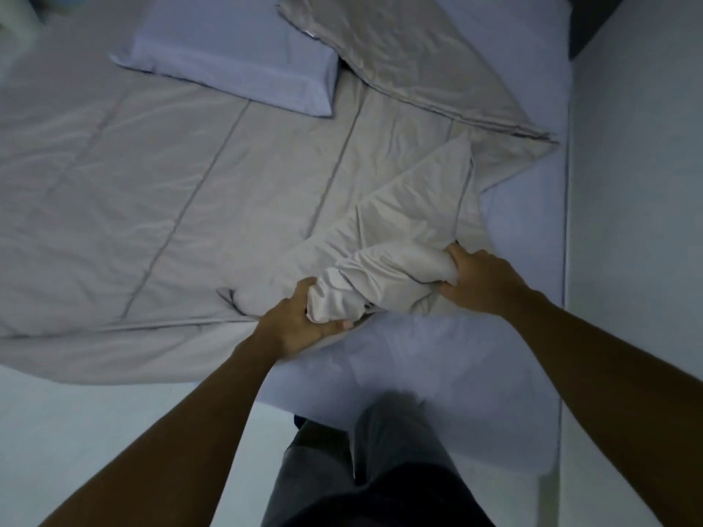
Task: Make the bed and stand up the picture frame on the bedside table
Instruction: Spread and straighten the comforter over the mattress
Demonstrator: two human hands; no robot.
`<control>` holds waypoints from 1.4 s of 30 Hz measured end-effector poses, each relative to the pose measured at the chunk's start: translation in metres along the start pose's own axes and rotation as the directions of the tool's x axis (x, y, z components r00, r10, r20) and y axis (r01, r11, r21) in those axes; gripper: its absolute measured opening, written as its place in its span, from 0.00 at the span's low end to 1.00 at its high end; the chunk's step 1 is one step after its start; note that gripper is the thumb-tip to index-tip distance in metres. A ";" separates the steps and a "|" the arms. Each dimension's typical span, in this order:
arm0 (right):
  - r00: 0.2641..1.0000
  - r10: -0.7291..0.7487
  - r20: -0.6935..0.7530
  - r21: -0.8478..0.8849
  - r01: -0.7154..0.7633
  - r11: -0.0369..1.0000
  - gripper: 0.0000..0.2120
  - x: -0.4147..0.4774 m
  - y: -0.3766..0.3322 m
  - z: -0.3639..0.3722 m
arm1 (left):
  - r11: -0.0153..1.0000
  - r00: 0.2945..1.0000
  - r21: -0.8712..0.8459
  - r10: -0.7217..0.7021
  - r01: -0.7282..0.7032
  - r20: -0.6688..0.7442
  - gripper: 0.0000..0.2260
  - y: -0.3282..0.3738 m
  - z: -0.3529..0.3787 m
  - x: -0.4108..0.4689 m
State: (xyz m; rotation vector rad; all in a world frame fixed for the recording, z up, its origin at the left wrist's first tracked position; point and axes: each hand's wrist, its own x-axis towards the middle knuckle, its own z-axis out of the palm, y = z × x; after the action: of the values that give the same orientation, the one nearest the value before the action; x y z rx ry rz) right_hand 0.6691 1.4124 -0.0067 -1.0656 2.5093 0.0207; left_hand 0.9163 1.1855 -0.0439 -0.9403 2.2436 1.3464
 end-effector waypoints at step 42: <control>0.779 0.471 0.413 -0.319 -0.361 0.876 0.24 -0.507 -0.004 0.253 | 0.809 0.860 0.414 0.206 -0.418 0.466 0.14 -0.102 0.280 -0.278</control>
State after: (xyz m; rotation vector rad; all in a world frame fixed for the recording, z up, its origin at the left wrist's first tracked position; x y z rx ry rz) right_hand 1.0801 1.8001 -0.0464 -0.4597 2.2487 0.6353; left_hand 1.1769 1.4963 -0.0764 -0.0832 2.2969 0.8727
